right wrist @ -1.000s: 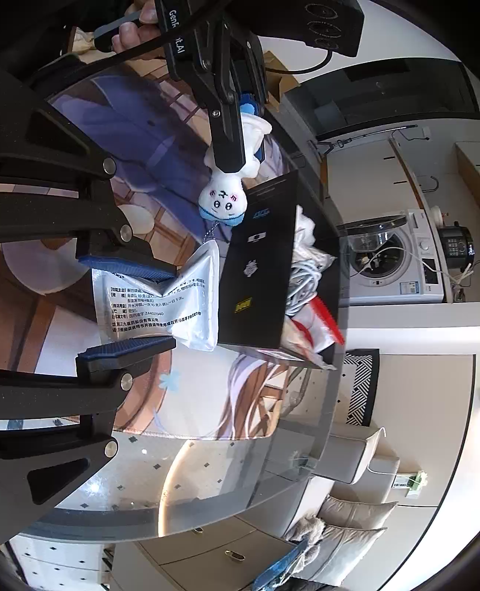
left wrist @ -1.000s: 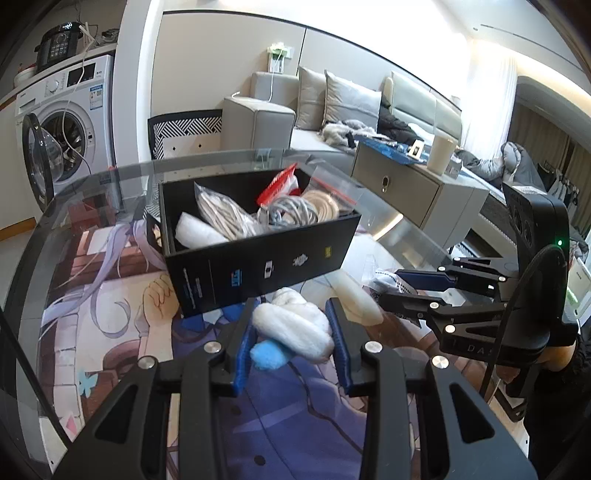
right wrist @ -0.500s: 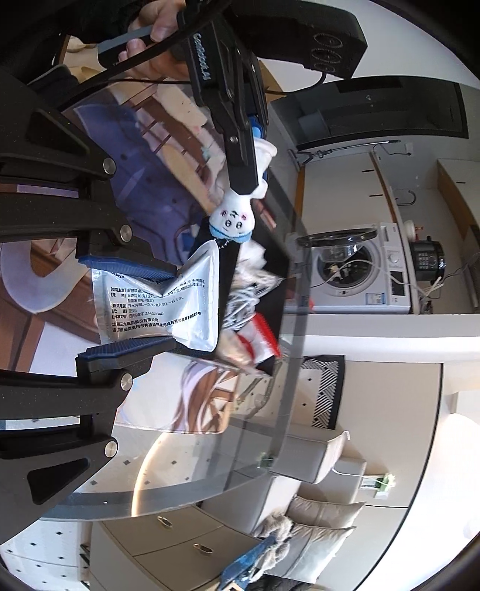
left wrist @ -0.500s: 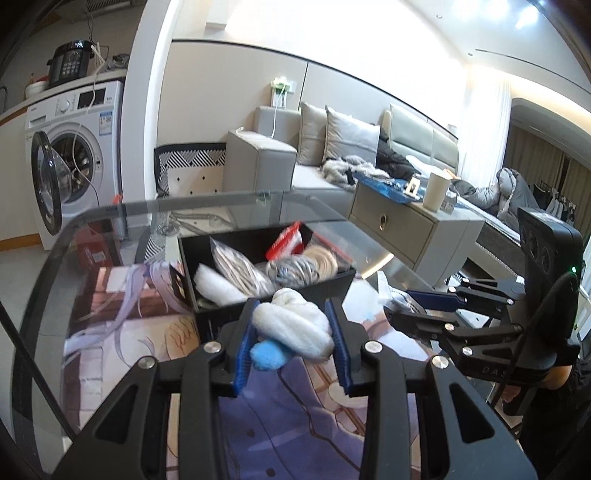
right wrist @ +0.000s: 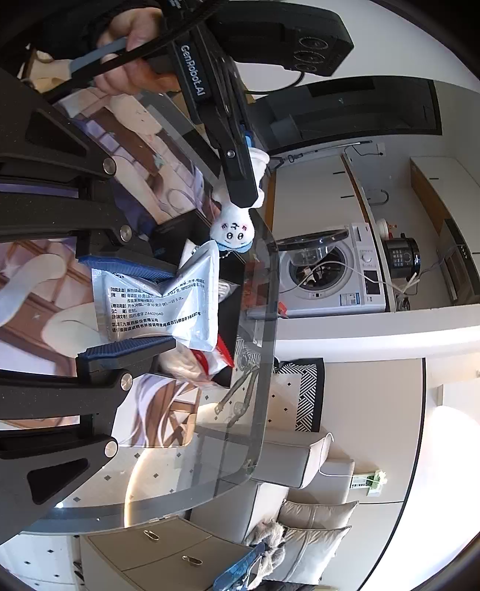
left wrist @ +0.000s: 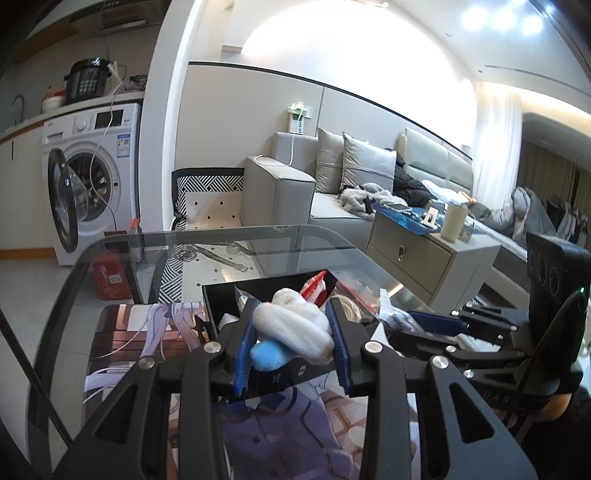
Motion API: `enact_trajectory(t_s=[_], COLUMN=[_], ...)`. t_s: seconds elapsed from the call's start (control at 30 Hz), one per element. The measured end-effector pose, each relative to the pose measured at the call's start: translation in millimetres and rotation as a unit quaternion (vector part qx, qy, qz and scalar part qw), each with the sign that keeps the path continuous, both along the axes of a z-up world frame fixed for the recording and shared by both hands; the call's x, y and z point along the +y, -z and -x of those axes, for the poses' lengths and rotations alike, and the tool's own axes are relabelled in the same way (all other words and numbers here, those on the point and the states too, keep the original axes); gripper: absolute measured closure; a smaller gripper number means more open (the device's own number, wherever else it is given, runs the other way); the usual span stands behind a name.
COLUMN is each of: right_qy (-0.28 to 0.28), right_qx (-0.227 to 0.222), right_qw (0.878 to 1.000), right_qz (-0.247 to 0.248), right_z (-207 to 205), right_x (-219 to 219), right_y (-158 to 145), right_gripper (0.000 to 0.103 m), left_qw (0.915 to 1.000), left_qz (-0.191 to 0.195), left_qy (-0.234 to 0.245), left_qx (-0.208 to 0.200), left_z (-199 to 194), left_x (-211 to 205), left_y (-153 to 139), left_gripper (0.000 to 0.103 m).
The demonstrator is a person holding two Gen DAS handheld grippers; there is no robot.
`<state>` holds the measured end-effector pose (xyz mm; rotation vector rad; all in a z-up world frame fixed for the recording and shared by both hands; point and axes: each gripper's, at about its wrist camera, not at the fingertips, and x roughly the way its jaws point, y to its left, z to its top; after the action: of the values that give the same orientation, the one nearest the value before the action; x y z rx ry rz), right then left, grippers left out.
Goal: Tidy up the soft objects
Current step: 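Carry the plush doll and medicine packet over the black box, then open both tools to drop the packet and doll into the box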
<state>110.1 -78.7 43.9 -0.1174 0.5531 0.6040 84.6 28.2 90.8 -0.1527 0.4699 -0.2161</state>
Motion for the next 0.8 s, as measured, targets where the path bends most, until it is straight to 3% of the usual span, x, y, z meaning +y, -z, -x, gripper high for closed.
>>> enact_trajectory(t_s=[0.23, 0.8], right_qy=[0.006, -0.002], right_qx=[0.0, 0.011], right_qw=[1.0, 1.0], right_qz=[-0.017, -0.025], right_z=[-20.7, -68.6], right_x=[7.8, 33.8], right_y=[-4.5, 3.0], right_gripper=[0.072, 0.071], left_qw=[0.9993, 0.999], left_qz=[0.032, 0.018], left_qy=[-0.019, -0.041], left_qx=[0.0, 0.008], left_z=[-16.1, -54.0], left_x=[7.9, 10.8], left_y=[6.1, 19.3], left_gripper=[0.068, 0.067])
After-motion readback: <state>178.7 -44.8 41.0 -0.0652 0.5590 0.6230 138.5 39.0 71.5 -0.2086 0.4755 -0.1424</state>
